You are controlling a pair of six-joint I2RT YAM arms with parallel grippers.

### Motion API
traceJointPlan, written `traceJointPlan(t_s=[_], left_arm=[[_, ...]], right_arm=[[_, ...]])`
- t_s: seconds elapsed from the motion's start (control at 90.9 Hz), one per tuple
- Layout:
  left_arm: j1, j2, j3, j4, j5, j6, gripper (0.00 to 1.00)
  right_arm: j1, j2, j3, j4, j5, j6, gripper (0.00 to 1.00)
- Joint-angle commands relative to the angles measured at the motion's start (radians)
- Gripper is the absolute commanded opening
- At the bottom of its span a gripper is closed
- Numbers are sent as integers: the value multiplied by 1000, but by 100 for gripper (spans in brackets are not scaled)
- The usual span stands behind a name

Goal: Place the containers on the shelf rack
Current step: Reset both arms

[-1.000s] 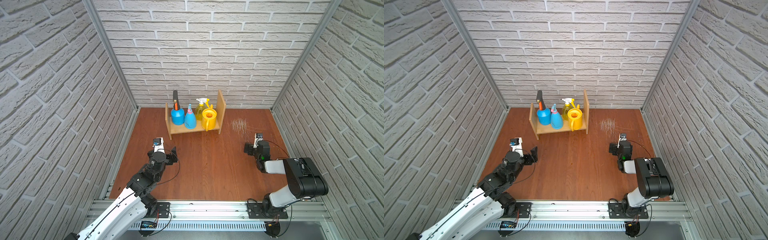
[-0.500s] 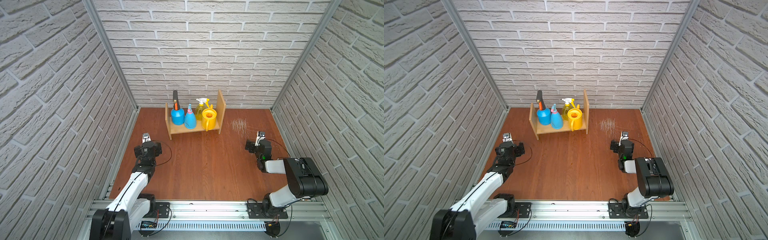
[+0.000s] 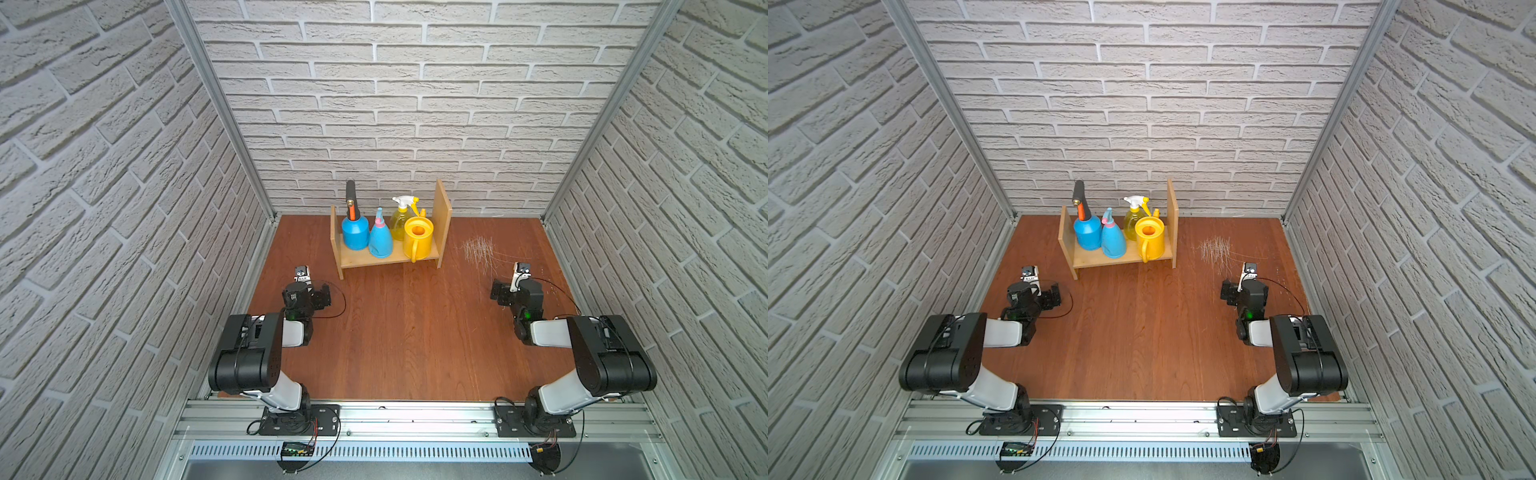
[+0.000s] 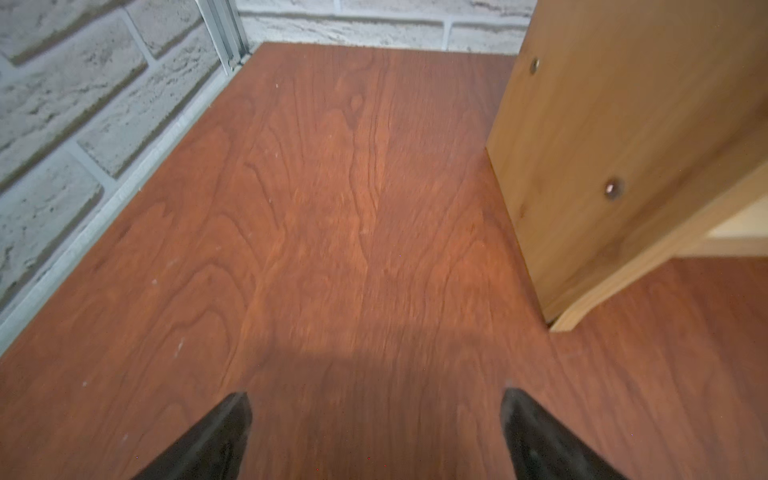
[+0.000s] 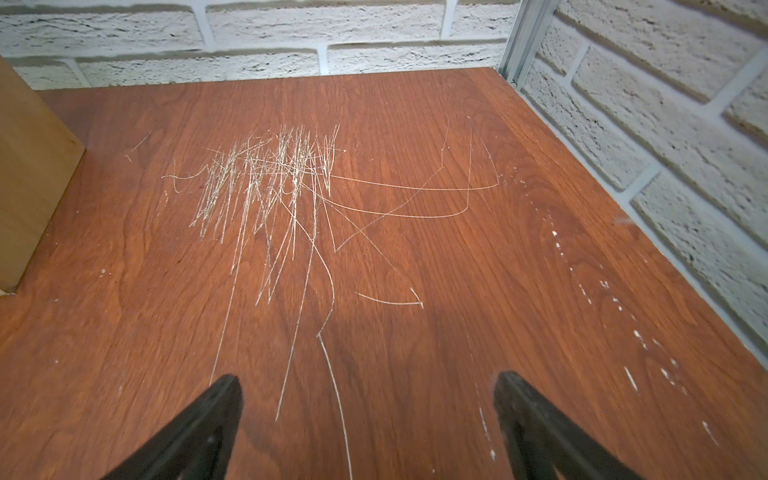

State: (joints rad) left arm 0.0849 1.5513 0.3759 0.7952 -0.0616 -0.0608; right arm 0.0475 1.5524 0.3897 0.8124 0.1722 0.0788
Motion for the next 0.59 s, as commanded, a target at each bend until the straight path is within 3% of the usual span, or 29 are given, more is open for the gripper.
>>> traceJointPlan(t_s=[0.0,0.286,0.583], left_arm=[[6,-6,23,60,19,-5,98],[-21,-9,9,83,-28,14,98],[-86,-8,-117,327,-118,63,98]], right_arm=[[-4,-23,12,30,9,7,99],[-3,-23,11,32,8,7,99],[-3,-23,12,32,8,7,99]])
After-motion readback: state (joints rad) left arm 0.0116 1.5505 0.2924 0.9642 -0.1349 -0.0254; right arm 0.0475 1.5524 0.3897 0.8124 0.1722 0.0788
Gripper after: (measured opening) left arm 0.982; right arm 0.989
